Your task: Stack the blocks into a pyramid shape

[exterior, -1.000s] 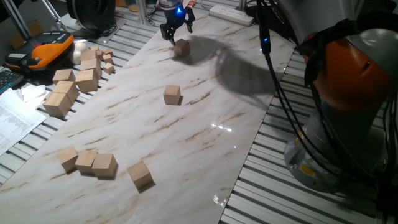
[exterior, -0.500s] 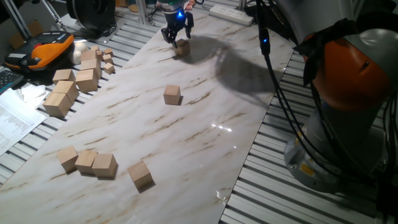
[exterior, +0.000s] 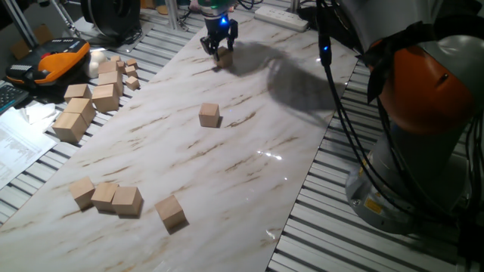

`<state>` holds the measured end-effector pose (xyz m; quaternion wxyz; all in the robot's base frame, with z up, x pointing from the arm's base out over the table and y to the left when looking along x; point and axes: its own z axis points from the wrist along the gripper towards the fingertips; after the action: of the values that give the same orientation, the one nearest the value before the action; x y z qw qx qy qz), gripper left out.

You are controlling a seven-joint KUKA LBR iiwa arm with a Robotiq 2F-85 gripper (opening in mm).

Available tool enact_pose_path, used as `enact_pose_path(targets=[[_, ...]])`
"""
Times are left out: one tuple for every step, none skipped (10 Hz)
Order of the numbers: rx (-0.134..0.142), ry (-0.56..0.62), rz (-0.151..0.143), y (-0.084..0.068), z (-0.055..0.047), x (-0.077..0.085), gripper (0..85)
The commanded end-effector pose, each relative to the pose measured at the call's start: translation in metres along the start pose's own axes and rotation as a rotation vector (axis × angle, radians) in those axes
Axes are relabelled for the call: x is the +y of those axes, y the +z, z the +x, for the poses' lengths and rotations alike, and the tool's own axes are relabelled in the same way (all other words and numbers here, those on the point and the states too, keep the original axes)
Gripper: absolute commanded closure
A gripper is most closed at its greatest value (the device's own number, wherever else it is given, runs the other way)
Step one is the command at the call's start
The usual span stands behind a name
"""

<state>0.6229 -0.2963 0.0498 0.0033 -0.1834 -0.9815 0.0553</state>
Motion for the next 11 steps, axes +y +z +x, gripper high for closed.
enact_pose_path(targets=[[0.015, -0.015, -0.005, -0.001, 0.000, 0.000, 85.0], [0.031, -0.025, -0.011, -0.003, 0.001, 0.001, 85.0], [0.046, -0.014, -0.008, -0.011, 0.003, 0.005, 85.0], [0.075, 0.019, -0.019, -0.023, 0.008, 0.011, 85.0], [0.121, 0.088, -0.054, -0.040, 0.019, 0.016, 85.0], [0.149, 0.150, -0.077, -0.051, 0.027, 0.021, 85.0], [0.157, 0.194, -0.092, -0.058, 0.037, 0.026, 85.0], [0.153, 0.233, -0.085, -0.062, 0.048, 0.034, 85.0], [0.156, 0.290, -0.088, -0.065, 0.061, 0.045, 85.0], [0.162, 0.333, -0.096, -0.068, 0.071, 0.055, 85.0], [0.172, 0.369, -0.116, -0.071, 0.080, 0.062, 85.0]])
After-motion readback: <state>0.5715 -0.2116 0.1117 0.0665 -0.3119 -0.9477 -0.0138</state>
